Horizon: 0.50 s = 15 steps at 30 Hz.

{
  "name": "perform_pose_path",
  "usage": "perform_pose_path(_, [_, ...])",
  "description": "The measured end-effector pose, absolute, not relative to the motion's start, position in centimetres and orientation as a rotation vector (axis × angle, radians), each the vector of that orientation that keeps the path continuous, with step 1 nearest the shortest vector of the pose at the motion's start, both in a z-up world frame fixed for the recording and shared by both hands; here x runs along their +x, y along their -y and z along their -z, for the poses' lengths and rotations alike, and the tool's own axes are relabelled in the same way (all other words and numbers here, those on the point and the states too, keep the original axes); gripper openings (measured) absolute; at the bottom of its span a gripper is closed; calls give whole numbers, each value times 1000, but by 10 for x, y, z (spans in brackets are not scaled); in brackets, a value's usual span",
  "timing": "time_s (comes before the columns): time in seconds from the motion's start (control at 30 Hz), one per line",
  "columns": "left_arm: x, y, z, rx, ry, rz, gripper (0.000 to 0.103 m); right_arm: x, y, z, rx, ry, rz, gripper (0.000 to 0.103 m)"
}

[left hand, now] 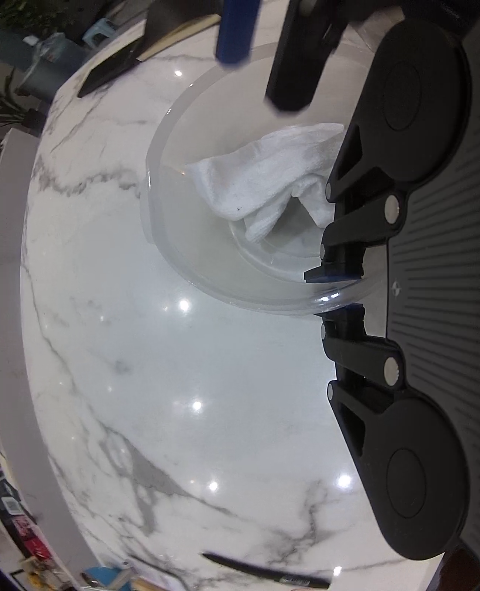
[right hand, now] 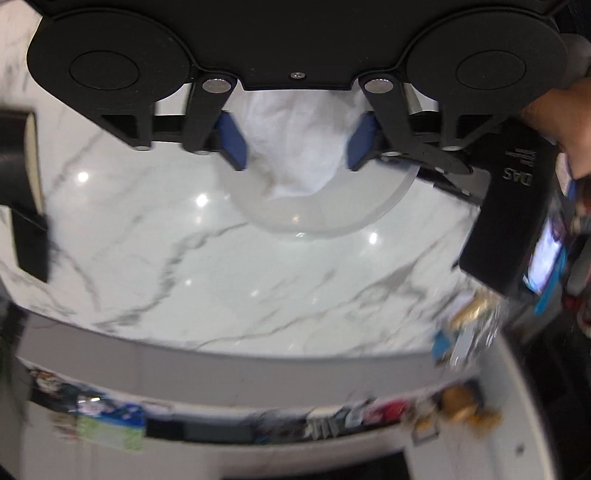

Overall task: Clean bowl
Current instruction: 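Grasp the white cloth in the bowl with the right gripper while the left gripper holds the rim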

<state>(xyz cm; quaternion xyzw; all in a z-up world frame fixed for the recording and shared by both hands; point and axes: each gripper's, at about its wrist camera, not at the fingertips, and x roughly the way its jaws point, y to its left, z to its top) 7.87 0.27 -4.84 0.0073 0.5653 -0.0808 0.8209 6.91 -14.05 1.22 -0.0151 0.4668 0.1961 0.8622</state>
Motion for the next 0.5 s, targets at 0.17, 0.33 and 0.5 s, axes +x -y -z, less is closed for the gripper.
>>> perform_pose_path(0.17, [73,-3,48,34,-1187,184,9,88,139,-3,37,-1070,-410,47])
perform_pose_path(0.33, [72,-5,48,27,-1187,187,9,92,127,5,22,-1134,-413,47])
perform_pose_path(0.5, [68,-6,47,31,-1186,195,9,94,118,12,-2,-1172,-409,48])
